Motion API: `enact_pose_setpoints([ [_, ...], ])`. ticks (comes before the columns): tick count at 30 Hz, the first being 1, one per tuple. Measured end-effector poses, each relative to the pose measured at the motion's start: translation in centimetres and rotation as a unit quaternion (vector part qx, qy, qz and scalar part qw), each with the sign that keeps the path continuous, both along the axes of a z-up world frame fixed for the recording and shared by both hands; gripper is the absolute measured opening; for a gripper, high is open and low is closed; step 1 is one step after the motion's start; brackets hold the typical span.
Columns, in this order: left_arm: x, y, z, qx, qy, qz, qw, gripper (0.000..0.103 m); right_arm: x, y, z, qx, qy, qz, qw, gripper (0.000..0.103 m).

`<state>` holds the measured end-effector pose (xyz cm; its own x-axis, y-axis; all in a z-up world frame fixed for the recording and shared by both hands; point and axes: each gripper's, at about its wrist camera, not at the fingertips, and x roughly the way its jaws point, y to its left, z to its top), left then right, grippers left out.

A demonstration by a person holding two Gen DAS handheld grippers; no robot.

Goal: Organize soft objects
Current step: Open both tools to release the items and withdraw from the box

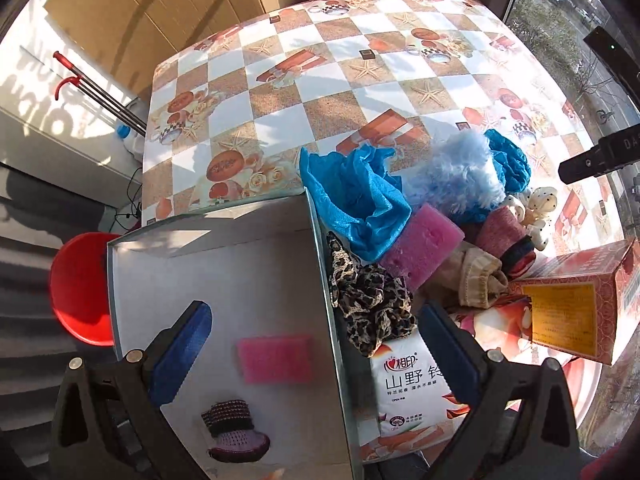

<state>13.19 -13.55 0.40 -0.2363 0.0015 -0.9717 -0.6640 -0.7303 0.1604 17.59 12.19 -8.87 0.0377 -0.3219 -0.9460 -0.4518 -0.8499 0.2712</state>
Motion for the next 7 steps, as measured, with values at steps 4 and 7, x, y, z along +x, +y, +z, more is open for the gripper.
enact_pose_setpoints([
  [4,-0.3,3.9,-0.4,-0.019,0.003,-0.035,0.9992,0.103,-2.8,-1.4,-3.2,-0.002,-0.008,0.046,0.999,0.103],
  [7,-0.5,6.5,-1.6,-0.037,0.002,-0.057,0.9977,0.103,-4.4,-2.5,-5.7,0.000,-0.022,0.085,0.996,0.103],
])
